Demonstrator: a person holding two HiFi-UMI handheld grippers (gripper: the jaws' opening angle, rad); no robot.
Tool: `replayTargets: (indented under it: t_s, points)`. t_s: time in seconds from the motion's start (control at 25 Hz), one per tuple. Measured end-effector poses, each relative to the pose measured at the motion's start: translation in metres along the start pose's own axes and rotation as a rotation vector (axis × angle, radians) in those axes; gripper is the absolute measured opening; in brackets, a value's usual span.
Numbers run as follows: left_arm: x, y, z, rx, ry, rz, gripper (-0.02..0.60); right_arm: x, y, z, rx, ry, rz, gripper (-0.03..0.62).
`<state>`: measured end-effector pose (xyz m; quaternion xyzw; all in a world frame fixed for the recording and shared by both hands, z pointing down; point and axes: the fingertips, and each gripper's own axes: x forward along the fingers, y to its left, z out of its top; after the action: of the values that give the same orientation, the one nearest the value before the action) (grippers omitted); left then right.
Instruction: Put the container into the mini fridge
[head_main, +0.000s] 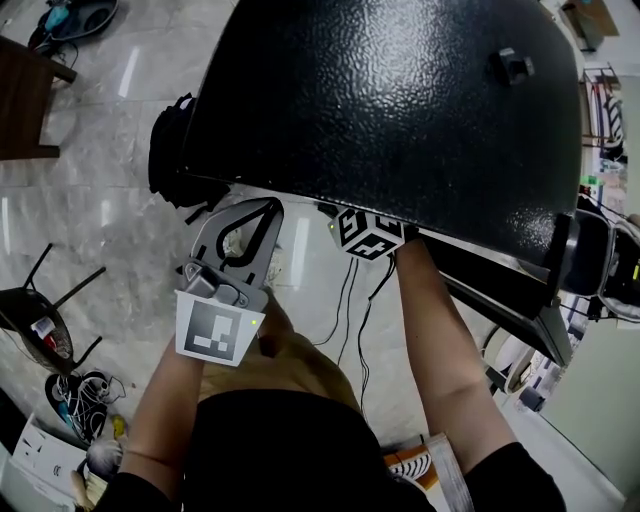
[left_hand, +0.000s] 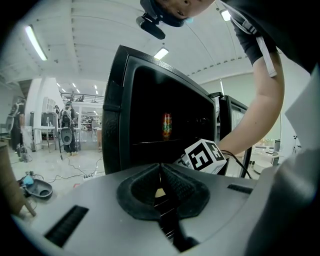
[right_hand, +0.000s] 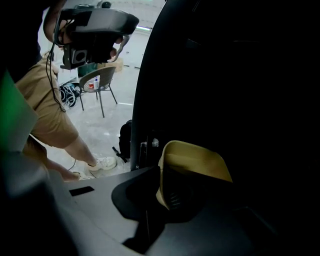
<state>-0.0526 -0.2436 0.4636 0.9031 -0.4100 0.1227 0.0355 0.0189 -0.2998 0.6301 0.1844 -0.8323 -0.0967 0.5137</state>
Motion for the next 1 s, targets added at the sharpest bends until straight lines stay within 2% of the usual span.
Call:
replayTargets:
  t_s: [0.48,0.88,1.0]
  points:
    - [0.0,0.0,-0.004,0.003,0.002,-0.007,0.024,0.002,-0.003,-0.004,0.003,0.023,-0.048,0.048]
    - [-0.001,0.0,-0.009,0.002,0.01,-0.011,0.025,0.0,-0.007,0.0,0.035,-0.013,-0.092,0.05]
    - [-0.002,-0.001,-0.012,0.008,0.003,-0.013,0.024,-0.005,-0.01,0.001,0.047,-0.017,-0.106,0.133]
